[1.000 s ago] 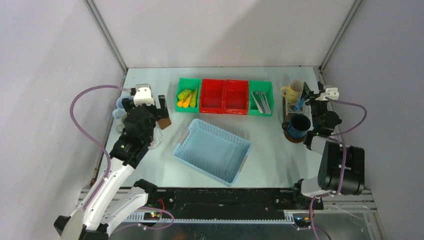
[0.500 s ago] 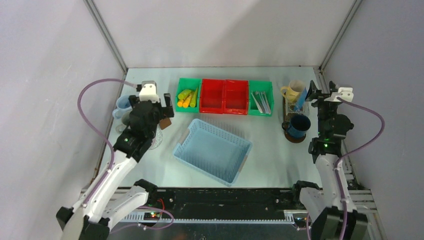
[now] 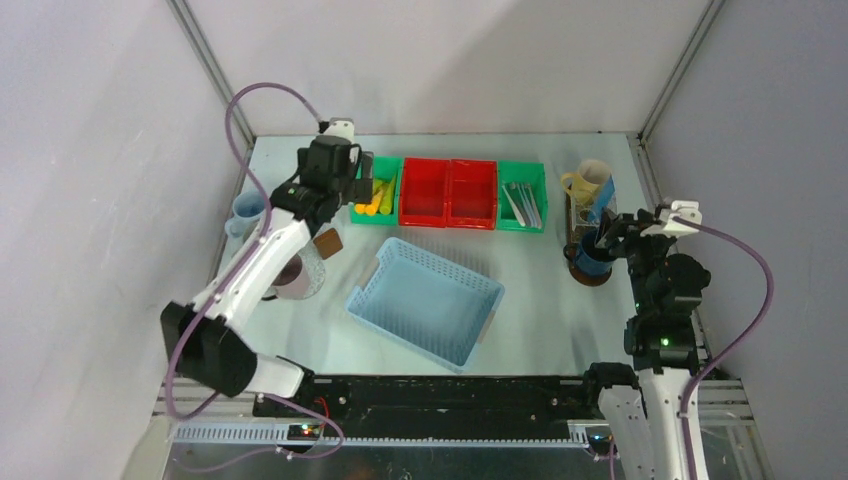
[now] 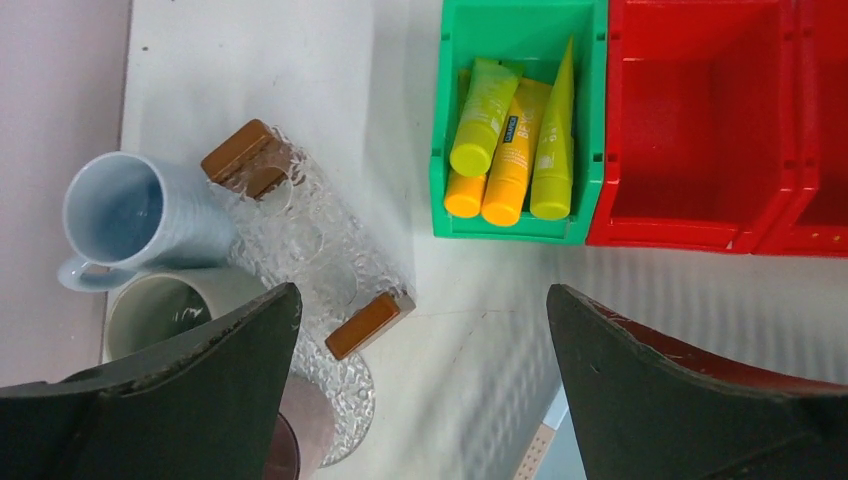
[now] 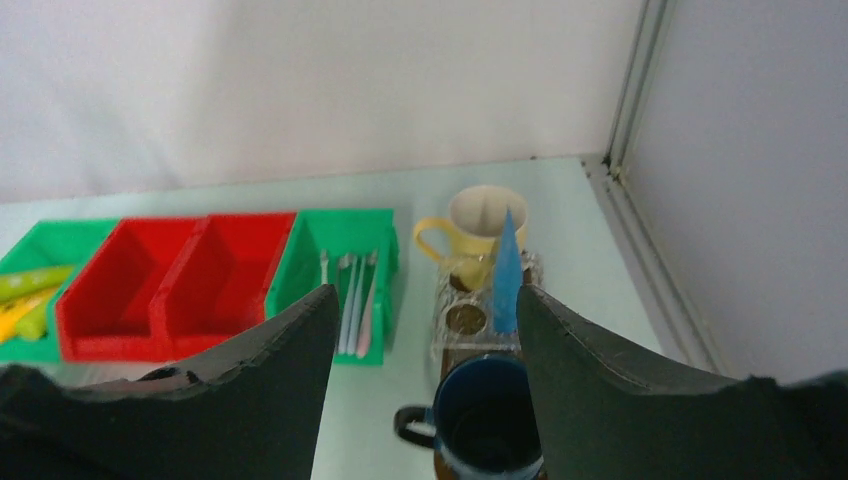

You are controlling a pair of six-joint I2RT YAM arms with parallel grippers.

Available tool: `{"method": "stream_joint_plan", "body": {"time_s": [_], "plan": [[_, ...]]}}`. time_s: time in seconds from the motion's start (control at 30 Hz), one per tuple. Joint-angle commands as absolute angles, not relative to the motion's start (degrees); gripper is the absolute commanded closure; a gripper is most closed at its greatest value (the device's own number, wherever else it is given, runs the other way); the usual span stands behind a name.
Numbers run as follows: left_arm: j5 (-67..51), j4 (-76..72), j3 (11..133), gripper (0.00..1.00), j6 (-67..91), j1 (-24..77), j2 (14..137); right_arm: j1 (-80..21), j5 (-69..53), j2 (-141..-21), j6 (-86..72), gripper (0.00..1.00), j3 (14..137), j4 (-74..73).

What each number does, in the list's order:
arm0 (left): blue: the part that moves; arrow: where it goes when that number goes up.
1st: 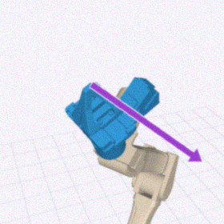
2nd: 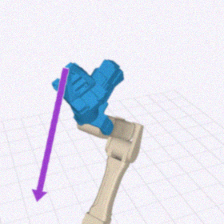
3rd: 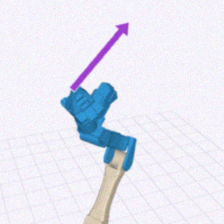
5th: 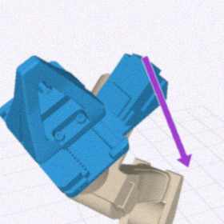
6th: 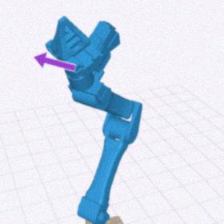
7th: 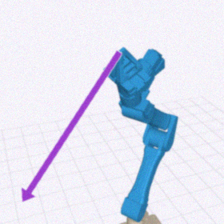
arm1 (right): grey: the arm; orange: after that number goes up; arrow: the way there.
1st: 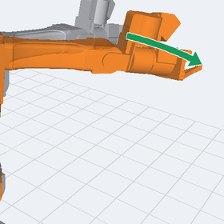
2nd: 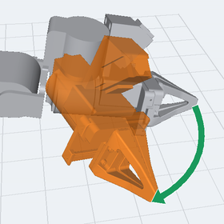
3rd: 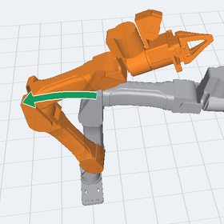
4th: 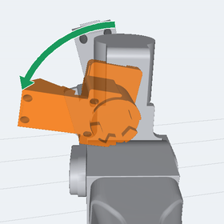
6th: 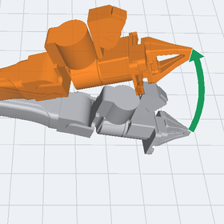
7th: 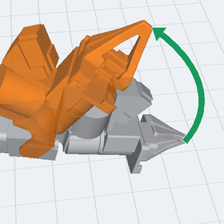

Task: Prepare toiletry sets of a toothbrush and toothpaste on the tray
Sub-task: Place the toothpaste in the toothpaste holder, then pick up the toothpaste from the storage box.

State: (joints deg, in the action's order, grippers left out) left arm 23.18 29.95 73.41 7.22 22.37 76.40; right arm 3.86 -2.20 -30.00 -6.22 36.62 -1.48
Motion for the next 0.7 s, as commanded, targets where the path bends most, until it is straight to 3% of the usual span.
{"method": "stream_joint_plan", "body": {"time_s": [0.0,0.17,0.43,0.67], "plan": [[21.0,37.5,81.2,0.00,8.3,21.4,83.5,1.0,-0.4,-24.5,-4.3,0.31,38.9,-12.0],[18.4,40.2,88.5,0.04,8.8,20.1,92.6,-2.0,4.9,-20.0,0.6,0.30,38.2,-14.4],[12.0,43.0,98.6,0.22,11.9,17.0,105.6,-3.6,8.9,-15.6,6.4,0.28,38.0,-15.1],[9.6,44.3,104.3,0.28,14.0,14.9,113.6,-5.4,11.6,-12.9,9.8,0.22,37.3,-17.6]]}}
